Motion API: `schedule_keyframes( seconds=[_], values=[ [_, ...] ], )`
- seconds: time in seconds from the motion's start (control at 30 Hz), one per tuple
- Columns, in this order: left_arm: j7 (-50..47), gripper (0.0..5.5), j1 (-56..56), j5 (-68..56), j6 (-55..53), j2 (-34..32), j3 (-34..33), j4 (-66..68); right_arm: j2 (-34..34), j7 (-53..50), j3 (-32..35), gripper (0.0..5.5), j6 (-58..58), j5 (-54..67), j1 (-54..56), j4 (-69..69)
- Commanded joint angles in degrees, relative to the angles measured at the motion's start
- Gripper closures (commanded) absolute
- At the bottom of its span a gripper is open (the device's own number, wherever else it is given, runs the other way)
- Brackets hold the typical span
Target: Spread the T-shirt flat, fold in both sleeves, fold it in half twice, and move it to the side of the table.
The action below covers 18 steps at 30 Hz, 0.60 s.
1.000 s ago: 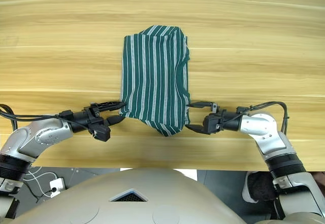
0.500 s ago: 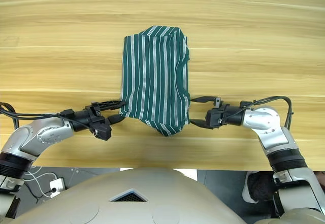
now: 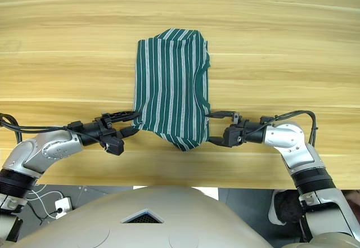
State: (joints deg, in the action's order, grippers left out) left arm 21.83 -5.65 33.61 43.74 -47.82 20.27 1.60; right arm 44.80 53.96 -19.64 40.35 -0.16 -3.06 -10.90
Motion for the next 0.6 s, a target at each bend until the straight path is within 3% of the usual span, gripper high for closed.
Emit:
schedule_keyframes(
  seconds=[0.03, 0.13, 0.2, 0.6],
  values=[
    [2.63, 2.71, -0.90, 3.77, -1.40, 0.04, 2.88, 2.31, -0.38, 1.31, -1.90, 1.90, -1.56, -1.98, -0.84, 0.01],
    [2.83, 3.03, -0.65, 3.98, -1.39, -0.10, 3.45, 2.43, -0.21, 0.85, -1.51, 1.88, -2.00, -1.52, -0.81, 0.27],
    [2.99, 3.34, -0.53, 4.13, -1.37, -0.26, 3.86, 2.49, 0.01, 0.64, -1.20, 2.15, -2.23, -1.38, -0.99, 0.39],
    [1.92, 5.09, -0.07, 4.75, -1.31, -0.31, 4.48, 2.81, -0.91, -0.39, -1.02, 4.35, -2.13, -2.36, 0.05, -0.99]
  ],
)
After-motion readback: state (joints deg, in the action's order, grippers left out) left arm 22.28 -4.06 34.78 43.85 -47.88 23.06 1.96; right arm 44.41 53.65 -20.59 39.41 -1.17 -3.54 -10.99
